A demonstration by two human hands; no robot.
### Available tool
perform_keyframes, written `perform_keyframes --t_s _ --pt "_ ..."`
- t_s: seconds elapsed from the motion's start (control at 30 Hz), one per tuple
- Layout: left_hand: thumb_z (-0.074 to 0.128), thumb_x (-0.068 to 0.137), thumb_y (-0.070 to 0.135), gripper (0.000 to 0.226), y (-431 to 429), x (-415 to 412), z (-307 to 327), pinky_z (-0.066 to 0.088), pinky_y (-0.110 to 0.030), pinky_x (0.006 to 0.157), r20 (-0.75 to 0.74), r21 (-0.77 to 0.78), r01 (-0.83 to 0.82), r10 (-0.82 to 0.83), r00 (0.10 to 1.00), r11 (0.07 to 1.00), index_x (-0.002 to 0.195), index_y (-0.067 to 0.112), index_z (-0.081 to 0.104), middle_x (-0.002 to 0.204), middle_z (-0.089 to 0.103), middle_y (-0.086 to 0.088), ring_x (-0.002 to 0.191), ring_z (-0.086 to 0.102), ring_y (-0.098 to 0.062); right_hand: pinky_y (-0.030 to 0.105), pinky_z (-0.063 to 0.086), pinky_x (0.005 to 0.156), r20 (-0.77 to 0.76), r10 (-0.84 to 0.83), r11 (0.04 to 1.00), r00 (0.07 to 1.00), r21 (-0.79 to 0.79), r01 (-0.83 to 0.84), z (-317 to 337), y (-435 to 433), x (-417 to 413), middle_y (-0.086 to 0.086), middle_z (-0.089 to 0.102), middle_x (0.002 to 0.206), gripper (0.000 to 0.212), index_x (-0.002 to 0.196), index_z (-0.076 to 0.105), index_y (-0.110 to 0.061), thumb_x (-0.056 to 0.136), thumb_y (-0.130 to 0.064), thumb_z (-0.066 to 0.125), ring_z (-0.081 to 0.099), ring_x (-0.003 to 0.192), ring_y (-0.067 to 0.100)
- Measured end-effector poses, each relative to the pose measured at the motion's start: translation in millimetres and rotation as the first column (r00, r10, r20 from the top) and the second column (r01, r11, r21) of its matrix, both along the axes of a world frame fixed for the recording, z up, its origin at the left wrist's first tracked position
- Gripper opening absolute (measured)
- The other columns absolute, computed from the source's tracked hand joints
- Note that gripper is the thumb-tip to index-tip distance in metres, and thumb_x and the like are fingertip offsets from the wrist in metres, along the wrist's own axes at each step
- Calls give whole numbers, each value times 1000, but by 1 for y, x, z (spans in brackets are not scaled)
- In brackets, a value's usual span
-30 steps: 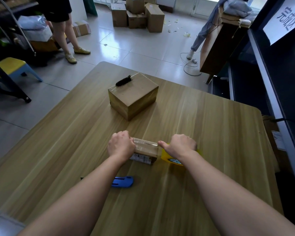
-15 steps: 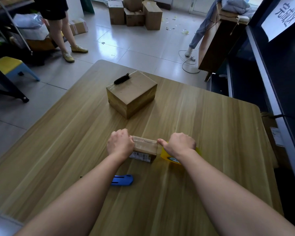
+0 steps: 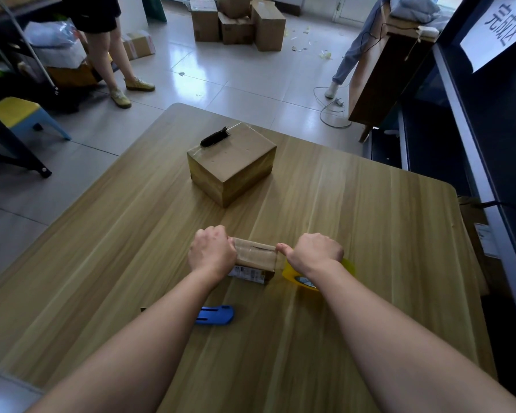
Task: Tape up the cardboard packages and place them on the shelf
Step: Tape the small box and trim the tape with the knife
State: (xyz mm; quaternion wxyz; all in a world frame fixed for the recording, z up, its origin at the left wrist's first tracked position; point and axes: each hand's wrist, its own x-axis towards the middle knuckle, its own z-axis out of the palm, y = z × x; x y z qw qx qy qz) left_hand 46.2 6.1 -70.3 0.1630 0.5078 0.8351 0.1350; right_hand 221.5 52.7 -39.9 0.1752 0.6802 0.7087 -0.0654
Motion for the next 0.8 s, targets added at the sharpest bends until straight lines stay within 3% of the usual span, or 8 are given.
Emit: perform_keyframes --t_s 0.23,0.47,0.63,0.73,0.8 --pt "44 97 35 27 0 1 -3 43 -32 73 -46 18 31 -30 998 999 104 15 60 100 59 -2 91 50 -18 30 43 68 46 -21 999 999 -24 22 -1 0 -2 3 58 88 67 99 64 -15 91 -74 34 54 80 22" --pt "44 93 51 45 4 2 3 35 -40 95 -204 -142 -29 -1 979 989 120 17 54 120 53 -5 113 46 -23 30 40 66 59 -18 999 998 -37 21 1 0 -3 3 56 89 66 102 65 -16 92 -72 33 53 80 22" --pt "61 77 67 92 4 -13 4 34 -50 104 6 -226 -229 236 972 947 142 10 31 145 36 -14 133 35 -32 30 38 64 77 -12 999 997 -40 15 2 -2 -4 3 58 89 66 102 65 -15 93 -71 32 52 79 22" --pt "66 75 65 90 7 -17 -8 35 -55 106 198 -269 -245 303 932 931 142 13 34 144 41 -13 132 40 -34 30 40 64 81 -12 999 997 -42 15 2 -2 -5 4 59 89 64 97 63 -15 93 -71 32 53 78 22" --pt "64 77 64 80 9 -18 -10 36 -56 104 216 -276 -231 295 931 933 136 16 41 139 46 -12 128 44 -34 31 41 65 62 -21 998 998 -55 25 3 -2 -5 3 58 89 62 94 60 -15 92 -71 33 54 79 21"
